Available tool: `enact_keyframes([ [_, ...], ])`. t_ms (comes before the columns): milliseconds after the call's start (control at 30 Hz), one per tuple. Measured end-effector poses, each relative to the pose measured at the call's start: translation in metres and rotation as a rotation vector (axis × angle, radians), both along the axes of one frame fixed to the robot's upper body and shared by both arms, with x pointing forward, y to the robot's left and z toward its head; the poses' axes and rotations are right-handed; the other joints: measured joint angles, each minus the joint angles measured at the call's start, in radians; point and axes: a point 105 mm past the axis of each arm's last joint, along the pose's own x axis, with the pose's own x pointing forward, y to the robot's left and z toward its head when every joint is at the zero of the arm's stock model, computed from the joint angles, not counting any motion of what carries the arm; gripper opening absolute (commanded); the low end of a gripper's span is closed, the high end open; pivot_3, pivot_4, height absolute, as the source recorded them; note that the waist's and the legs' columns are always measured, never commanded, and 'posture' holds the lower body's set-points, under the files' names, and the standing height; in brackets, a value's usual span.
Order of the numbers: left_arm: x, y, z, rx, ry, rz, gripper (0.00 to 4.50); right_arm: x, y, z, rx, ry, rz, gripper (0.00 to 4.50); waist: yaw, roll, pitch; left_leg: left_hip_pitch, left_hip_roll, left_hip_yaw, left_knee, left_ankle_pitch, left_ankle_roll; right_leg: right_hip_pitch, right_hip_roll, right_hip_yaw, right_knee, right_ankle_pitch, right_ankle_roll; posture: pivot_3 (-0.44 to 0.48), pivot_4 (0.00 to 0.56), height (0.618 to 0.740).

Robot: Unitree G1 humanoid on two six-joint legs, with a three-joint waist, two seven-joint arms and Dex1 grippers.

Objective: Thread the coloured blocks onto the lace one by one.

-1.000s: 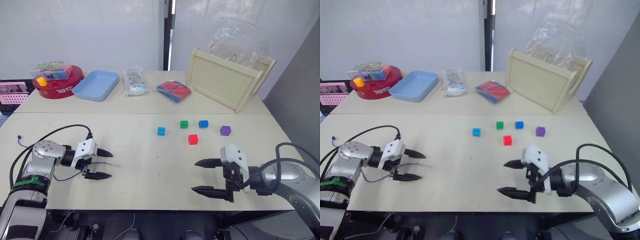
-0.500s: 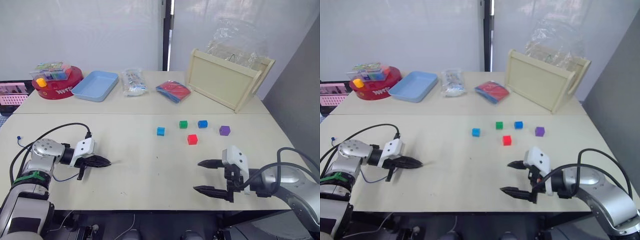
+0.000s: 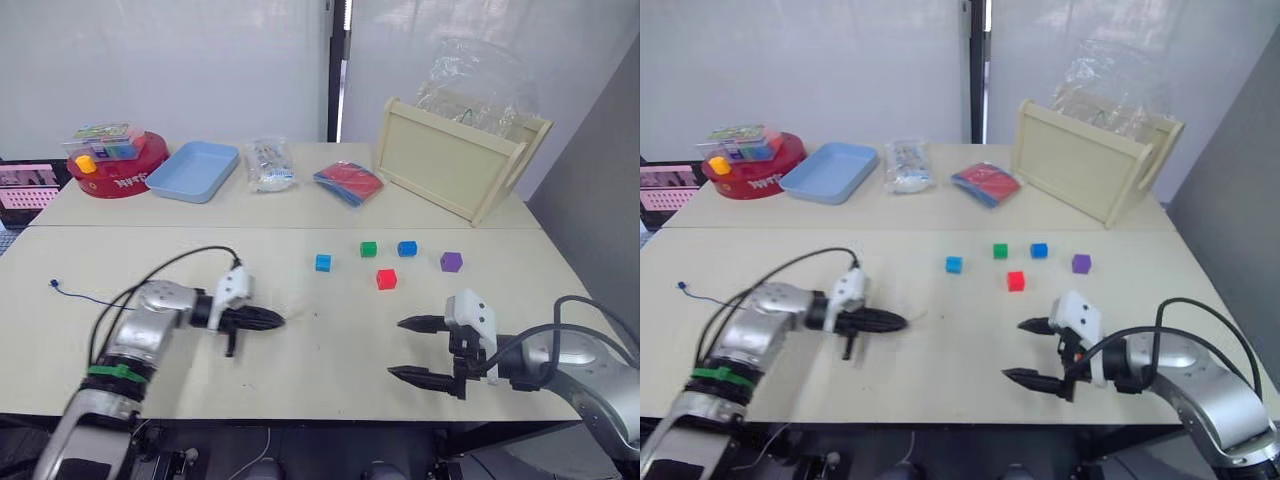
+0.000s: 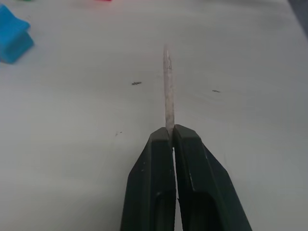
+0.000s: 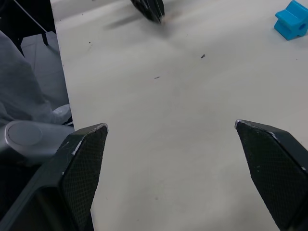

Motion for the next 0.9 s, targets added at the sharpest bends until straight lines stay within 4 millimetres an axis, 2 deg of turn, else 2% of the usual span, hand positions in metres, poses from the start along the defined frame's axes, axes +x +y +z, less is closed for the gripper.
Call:
enact_keyframes([
  [200,-0.007,-0.002,-0.001,-0.022,0.003,0.005,2.99,0.0,0.0,0.0,0.0,0.001,-0.004,4.5,0.007,0.0,0.0,0.002,0.0,0.0,0.0,0.0,0.0,0.002,0.0,0.0,0.0,0.0,0.0,0.0,0.15,0.74],
  [433,-0.003,0.004,-0.005,-0.075,-0.062,0.016,2.99,0.002,0.0,0.0,0.002,0.001,-0.024,4.5,0.009,0.0,0.0,0.002,0.0,0.0,0.0,0.0,0.0,0.002,-0.001,0.0,0.0,0.0,0.0,0.0,0.15,0.74],
  [667,0.003,-0.009,-0.008,-0.105,-0.085,-0.035,2.99,0.002,0.003,0.001,0.007,-0.006,-0.034,4.5,0.015,0.0,0.0,0.002,-0.001,0.0,0.0,0.0,0.0,0.003,-0.002,0.0,-0.001,0.0,0.0,0.0,0.15,0.74],
  [900,0.008,-0.006,-0.011,-0.058,-0.125,-0.054,0.85,-0.003,0.007,0.002,0.015,0.002,-0.031,4.5,0.01,0.0,0.0,0.003,-0.001,0.0,0.0,0.0,0.0,0.004,-0.001,0.0,-0.001,0.0,0.0,0.0,0.15,0.74],
])
